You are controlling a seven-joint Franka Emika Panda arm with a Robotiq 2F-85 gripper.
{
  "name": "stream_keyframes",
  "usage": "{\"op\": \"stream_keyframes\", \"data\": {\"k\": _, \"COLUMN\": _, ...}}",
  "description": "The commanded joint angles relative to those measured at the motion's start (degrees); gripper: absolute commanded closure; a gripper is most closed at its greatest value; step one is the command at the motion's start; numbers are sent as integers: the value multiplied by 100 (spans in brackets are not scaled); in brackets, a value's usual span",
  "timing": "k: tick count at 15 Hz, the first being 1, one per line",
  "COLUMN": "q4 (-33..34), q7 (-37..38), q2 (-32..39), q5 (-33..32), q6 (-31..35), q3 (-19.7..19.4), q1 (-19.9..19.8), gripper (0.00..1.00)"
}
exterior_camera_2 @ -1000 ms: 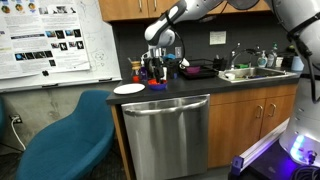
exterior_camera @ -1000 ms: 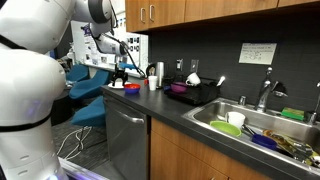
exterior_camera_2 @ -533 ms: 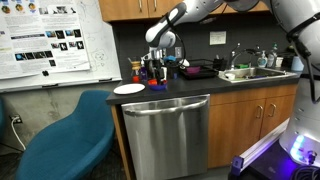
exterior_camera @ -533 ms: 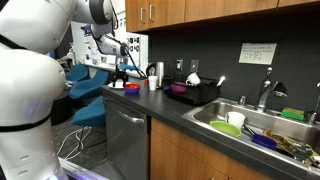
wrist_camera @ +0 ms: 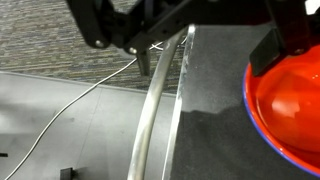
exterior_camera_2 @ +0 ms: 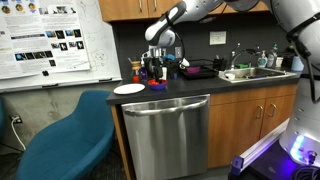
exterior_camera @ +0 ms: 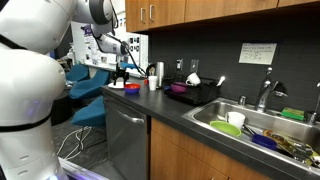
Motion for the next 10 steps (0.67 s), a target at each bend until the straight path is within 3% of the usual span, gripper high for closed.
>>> {"op": "stream_keyframes", "data": {"k": 1, "q4": 123, "q7": -114, "q2": 52, "q5": 21, "q6": 46, "q3": -11, "q1": -15, "gripper": 0}}
{"op": "stream_keyframes", "data": {"k": 10, "q4": 160, "q7": -93, "q2": 134, "q5": 28, "q6": 9, "q3": -34, "q1": -32, "gripper": 0}}
